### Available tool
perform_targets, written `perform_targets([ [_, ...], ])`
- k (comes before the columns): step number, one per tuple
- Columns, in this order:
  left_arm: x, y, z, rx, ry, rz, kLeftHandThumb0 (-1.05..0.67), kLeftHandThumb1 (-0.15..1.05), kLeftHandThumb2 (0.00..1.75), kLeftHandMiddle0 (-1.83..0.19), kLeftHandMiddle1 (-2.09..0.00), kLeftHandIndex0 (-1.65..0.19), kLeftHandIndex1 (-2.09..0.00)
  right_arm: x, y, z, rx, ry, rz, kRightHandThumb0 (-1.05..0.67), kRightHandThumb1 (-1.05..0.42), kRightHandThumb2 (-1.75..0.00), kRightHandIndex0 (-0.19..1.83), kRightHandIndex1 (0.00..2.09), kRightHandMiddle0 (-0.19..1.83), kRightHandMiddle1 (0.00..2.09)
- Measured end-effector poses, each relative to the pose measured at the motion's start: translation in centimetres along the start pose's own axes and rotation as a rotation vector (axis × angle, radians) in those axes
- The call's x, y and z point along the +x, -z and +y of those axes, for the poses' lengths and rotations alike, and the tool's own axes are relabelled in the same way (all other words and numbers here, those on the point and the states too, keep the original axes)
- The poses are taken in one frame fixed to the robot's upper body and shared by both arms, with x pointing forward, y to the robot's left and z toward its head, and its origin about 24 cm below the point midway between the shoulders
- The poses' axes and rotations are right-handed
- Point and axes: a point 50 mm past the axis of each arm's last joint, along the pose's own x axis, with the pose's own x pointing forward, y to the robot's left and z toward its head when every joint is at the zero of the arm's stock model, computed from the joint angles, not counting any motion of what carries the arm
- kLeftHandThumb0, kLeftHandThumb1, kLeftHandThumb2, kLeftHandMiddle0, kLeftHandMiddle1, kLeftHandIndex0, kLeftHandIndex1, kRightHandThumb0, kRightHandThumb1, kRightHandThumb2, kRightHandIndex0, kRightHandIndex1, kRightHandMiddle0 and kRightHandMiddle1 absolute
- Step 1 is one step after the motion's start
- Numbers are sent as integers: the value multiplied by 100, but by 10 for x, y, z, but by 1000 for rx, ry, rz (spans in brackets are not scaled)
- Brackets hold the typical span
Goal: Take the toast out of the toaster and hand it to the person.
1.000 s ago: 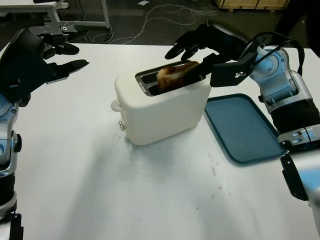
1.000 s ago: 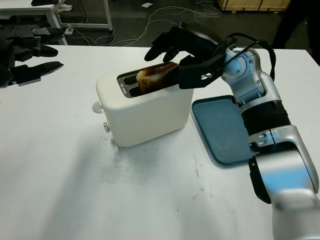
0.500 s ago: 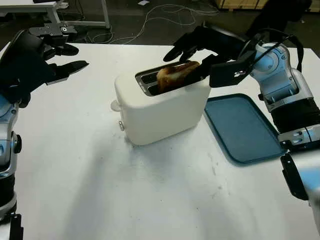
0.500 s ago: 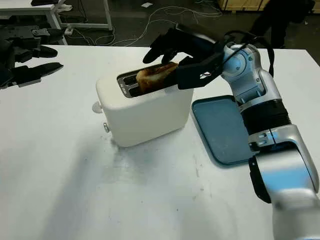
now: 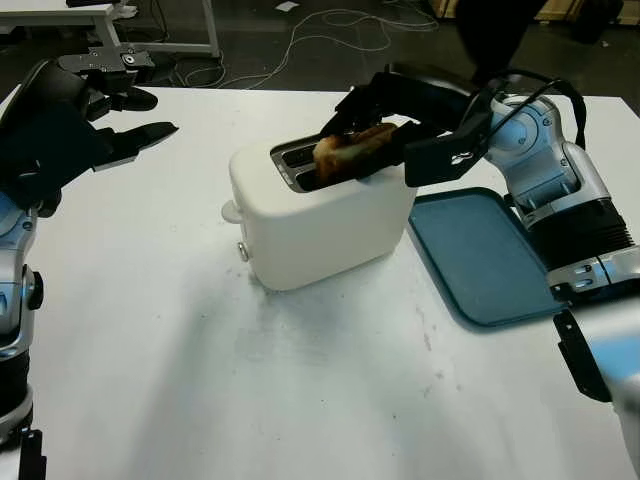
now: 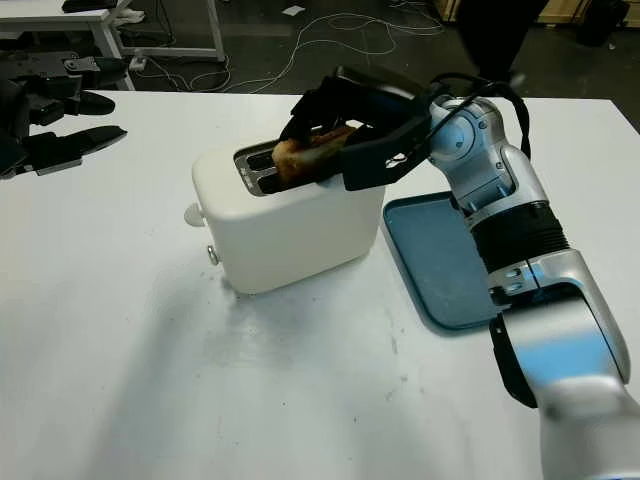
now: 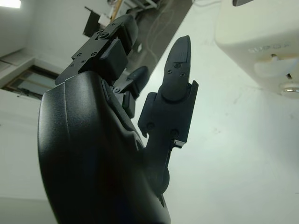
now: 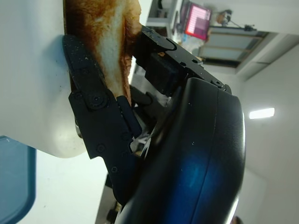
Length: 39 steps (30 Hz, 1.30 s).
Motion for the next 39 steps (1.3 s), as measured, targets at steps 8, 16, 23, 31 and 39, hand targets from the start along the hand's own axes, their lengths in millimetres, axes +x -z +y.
perform_targets([
  [8, 0, 2, 0, -2, 1, 7, -28, 92, 11, -29, -74, -59, -2, 2, 2, 4, 44, -12, -12, -39, -69, 0, 109, 92, 123, 25],
  [16, 0, 2, 0, 0, 2, 4, -28, 92, 12, -29, -75, -60, -2, 2, 1, 6, -7, 25, -47, -42, -86, -1, 107, 173, 84, 107],
  [23, 0, 1, 0, 4, 2, -4, -31, 92, 11, -30, -75, -60, -2, 2, 2, 9, -93, 126, -54, -47, -92, -26, 104, 175, 81, 159],
  [31, 0, 2, 0, 2, 2, 0, -31, 92, 12, -29, -73, -59, -2, 0, 18, -3, -73, 226, 10, -48, -92, -37, 94, 175, 65, 174],
  [39, 0, 2, 0, 2, 2, 1, -31, 92, 11, -30, -74, -60, -2, -9, 28, -45, -19, 380, 81, -43, -92, -35, 98, 175, 69, 175],
])
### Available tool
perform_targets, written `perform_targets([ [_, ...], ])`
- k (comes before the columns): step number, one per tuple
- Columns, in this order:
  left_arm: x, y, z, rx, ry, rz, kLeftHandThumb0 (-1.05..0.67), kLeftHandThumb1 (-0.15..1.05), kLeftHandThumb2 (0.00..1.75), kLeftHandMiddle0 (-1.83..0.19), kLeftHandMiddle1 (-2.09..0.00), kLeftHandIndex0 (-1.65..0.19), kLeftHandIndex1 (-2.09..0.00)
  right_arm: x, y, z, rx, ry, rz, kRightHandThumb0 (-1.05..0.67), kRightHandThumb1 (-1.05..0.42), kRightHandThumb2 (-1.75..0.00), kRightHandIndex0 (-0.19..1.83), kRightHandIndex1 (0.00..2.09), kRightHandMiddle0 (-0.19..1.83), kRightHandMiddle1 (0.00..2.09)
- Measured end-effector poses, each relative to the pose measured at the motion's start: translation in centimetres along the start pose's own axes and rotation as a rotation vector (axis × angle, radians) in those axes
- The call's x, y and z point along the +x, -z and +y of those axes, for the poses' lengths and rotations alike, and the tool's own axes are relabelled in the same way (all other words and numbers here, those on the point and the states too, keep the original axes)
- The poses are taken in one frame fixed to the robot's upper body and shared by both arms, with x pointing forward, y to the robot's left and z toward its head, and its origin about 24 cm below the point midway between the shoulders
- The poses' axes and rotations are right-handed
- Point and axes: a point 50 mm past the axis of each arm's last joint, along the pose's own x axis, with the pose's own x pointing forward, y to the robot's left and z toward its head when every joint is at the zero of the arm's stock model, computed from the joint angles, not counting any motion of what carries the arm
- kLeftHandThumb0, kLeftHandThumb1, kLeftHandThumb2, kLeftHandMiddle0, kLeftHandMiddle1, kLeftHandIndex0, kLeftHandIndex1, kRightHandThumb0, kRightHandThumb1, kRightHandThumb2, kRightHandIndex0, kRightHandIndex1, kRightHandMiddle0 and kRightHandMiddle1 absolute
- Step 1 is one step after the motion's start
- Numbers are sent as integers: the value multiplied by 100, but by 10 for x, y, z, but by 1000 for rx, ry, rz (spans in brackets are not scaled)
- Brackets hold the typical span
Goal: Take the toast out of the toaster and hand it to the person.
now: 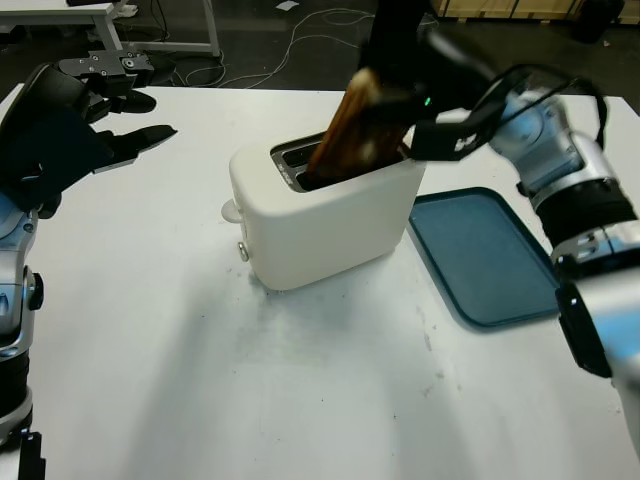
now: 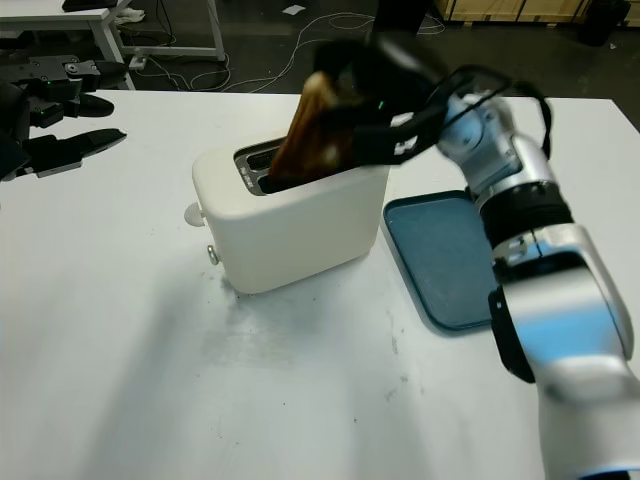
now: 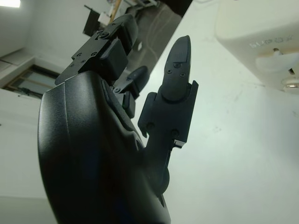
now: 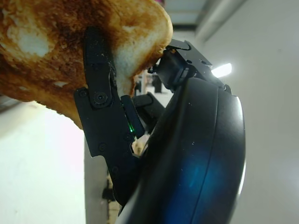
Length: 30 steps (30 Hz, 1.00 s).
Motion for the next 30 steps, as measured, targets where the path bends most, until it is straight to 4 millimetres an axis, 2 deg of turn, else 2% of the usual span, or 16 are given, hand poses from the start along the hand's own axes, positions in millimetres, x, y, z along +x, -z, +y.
perform_targets([
  [3, 0, 0, 0, 3, 0, 1, -32, 92, 12, -32, -74, -61, -2, 1, 0, -17, 43, 69, -4, -41, -92, -35, 99, 175, 72, 175],
  [7, 0, 0, 0, 8, -3, 2, -29, 92, 12, -30, -73, -59, -2, 2, 3, -29, 89, 115, 29, -43, -92, -34, 97, 175, 74, 175],
  [10, 0, 0, 0, 9, -3, 2, -31, 92, 12, -31, -73, -60, -2, 0, 10, -37, 119, 146, 77, -50, -92, -30, 99, 175, 78, 175],
  [16, 0, 0, 1, 7, -5, 2, -29, 92, 12, -30, -72, -59, -1, -8, 26, -52, 228, 271, 156, -48, -92, -30, 105, 175, 81, 175],
  [20, -1, 1, 0, -10, -7, 0, -29, 92, 12, -29, -72, -59, -1, -13, 38, -49, 239, 330, 245, -43, -92, -28, 101, 175, 78, 175],
  [23, -1, 1, 1, -12, -11, 2, -30, 92, 12, -29, -72, -59, -1, -17, 48, -44, 240, 357, 319, -35, -92, -29, 87, 175, 62, 175],
  [26, -1, 2, 2, -15, -15, 2, -30, 92, 12, -27, -72, -59, -1, -21, 55, -40, 251, 369, 376, -34, -92, -29, 87, 175, 62, 175],
  [30, -1, 2, 2, -17, -15, 3, -28, 92, 13, -26, -72, -58, -1, -23, 62, -34, 262, 403, 454, -31, -92, -31, 79, 175, 50, 175],
])
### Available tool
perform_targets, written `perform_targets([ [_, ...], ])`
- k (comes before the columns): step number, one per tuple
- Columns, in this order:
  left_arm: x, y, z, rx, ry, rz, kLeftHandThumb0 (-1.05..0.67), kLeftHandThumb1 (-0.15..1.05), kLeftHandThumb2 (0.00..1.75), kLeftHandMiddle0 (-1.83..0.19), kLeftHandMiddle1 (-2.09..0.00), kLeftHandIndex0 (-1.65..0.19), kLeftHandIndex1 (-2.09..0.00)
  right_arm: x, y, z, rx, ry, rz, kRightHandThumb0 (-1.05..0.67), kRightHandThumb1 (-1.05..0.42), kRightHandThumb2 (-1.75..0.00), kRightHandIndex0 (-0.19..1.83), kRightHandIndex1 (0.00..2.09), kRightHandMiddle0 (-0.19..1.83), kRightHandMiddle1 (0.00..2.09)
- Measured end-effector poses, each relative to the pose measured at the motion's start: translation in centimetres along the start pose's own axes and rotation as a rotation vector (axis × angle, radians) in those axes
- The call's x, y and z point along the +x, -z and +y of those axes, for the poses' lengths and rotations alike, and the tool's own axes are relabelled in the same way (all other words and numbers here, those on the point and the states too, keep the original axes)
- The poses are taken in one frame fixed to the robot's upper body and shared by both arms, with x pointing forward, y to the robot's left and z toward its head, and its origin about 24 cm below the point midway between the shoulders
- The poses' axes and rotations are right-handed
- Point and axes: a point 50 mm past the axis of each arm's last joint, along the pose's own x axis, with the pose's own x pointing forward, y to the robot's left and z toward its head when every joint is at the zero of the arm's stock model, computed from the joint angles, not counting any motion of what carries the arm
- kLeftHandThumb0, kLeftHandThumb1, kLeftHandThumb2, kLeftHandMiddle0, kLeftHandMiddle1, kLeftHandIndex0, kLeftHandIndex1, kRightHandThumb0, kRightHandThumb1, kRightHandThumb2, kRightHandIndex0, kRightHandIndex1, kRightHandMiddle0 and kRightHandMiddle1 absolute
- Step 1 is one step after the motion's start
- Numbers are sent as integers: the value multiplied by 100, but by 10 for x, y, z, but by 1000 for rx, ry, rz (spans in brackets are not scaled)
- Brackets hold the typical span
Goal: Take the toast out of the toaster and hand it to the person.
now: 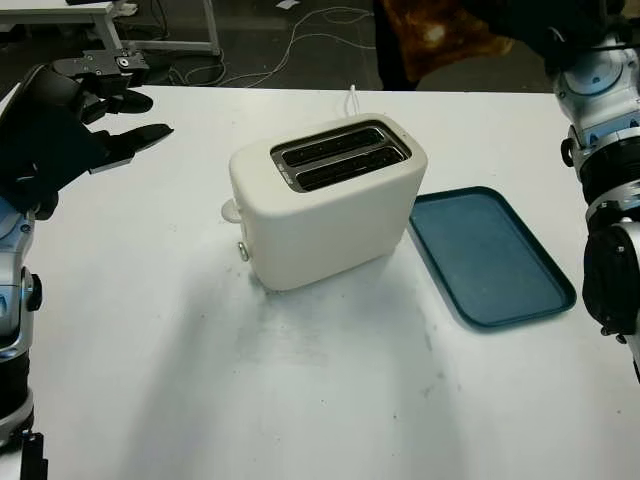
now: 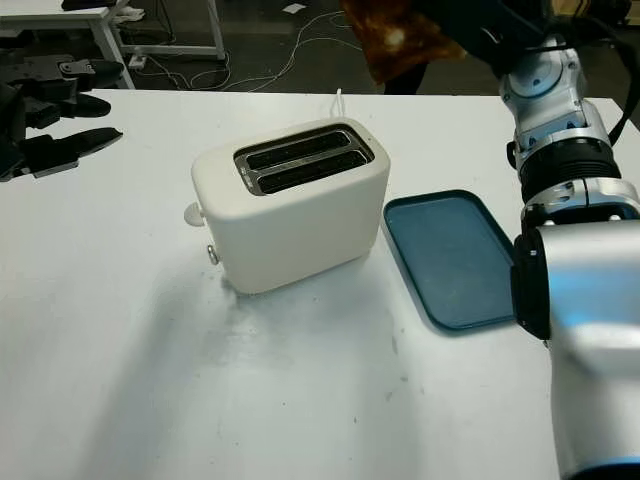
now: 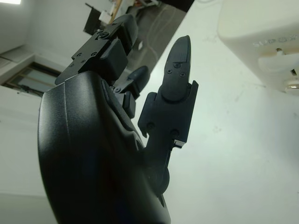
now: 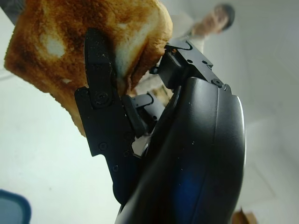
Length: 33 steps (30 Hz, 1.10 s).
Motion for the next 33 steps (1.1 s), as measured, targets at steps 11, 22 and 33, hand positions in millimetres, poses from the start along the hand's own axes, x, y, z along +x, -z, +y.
perform_targets([
  [11, 0, 1, -1, -9, 0, 12, -32, 92, 14, -25, -72, -58, 0, -17, 36, 39, 156, -21, 214, -19, -92, -33, 68, 175, 43, 171],
  [22, 0, 2, -3, -22, 2, 13, -31, 92, 14, -25, -74, -57, -1, -30, 56, 55, 349, 29, 362, -20, -92, -28, 74, 175, 53, 116],
  [33, 1, 2, -3, -18, 4, 9, -29, 92, 14, -26, -73, -58, -1, -33, 61, 58, 449, 83, 408, -19, -92, -26, 76, 175, 52, 146],
])
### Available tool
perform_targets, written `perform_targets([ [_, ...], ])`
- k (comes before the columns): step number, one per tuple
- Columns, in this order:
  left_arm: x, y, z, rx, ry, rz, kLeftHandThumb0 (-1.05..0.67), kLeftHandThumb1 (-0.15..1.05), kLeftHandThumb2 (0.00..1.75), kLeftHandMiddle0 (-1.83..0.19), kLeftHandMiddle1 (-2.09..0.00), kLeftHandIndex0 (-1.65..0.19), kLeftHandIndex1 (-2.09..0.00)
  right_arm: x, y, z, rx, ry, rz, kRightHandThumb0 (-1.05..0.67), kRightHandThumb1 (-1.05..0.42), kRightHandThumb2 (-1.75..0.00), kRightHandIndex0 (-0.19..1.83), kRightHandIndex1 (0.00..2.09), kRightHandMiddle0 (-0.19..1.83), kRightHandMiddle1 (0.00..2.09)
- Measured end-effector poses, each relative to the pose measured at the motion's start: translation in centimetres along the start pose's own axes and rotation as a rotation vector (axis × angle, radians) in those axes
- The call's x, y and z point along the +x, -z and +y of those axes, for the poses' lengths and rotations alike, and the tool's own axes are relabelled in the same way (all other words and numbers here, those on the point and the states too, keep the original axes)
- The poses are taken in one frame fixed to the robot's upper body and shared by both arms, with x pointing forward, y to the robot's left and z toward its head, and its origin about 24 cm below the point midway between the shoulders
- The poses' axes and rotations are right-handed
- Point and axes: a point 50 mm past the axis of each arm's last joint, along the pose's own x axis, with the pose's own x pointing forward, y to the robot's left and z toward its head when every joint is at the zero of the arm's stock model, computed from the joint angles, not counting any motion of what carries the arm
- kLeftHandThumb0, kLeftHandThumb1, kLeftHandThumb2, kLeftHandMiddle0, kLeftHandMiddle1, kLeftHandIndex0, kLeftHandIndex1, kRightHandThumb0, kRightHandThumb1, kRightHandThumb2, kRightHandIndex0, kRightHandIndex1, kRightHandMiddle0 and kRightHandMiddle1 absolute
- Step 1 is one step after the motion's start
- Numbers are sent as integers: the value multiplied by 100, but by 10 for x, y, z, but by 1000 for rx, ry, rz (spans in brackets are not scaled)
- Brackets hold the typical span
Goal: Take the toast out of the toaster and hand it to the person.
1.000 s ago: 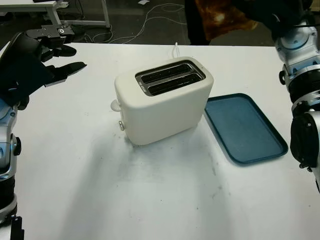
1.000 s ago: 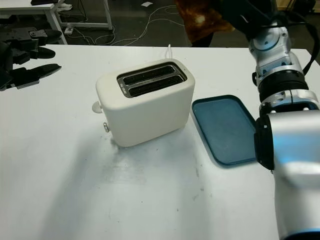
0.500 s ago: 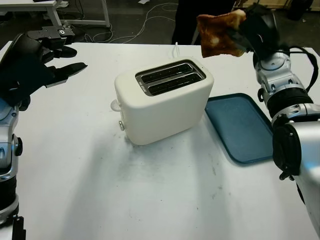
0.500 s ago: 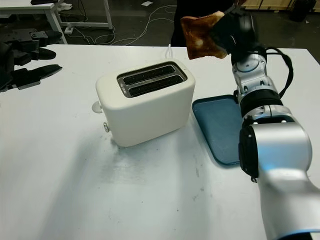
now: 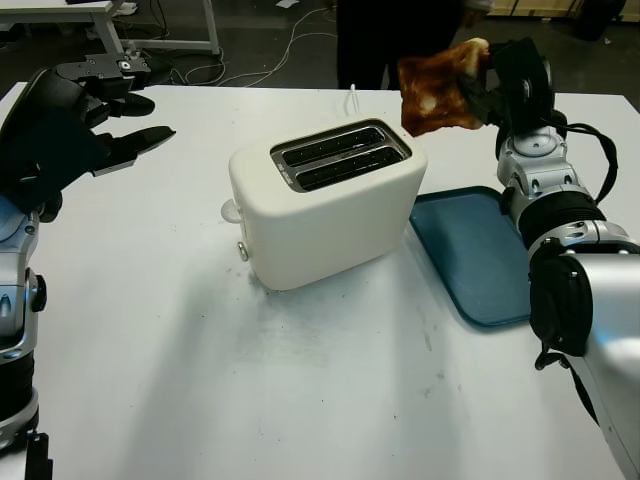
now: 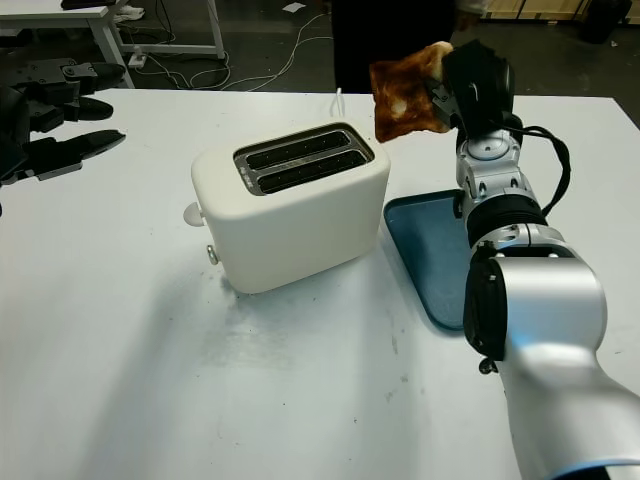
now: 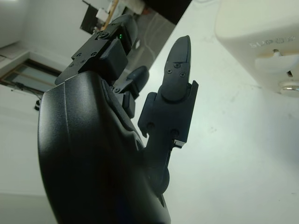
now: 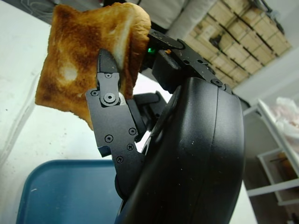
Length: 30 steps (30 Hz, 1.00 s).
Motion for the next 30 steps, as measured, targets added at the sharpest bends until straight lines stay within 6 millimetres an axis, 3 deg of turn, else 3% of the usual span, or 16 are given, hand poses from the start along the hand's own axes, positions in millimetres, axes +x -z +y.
perform_targets([
  [1, 0, 0, 0, 0, 0, 0, -29, 92, 13, -26, -73, -57, -1, 0, 0, 0, 13, 3, 4, -19, -92, -26, 76, 175, 45, 163],
  [4, 0, 0, -1, 0, 2, 1, -30, 92, 13, -26, -73, -57, -1, 0, 2, -1, 38, 1, 10, -18, -92, -29, 75, 175, 36, 173],
  [30, 1, 3, 0, -5, 2, 11, -33, 92, 13, -25, -77, -58, -1, -1, 5, 3, 17, -25, 16, -16, -92, -32, 73, 175, 40, 175],
])
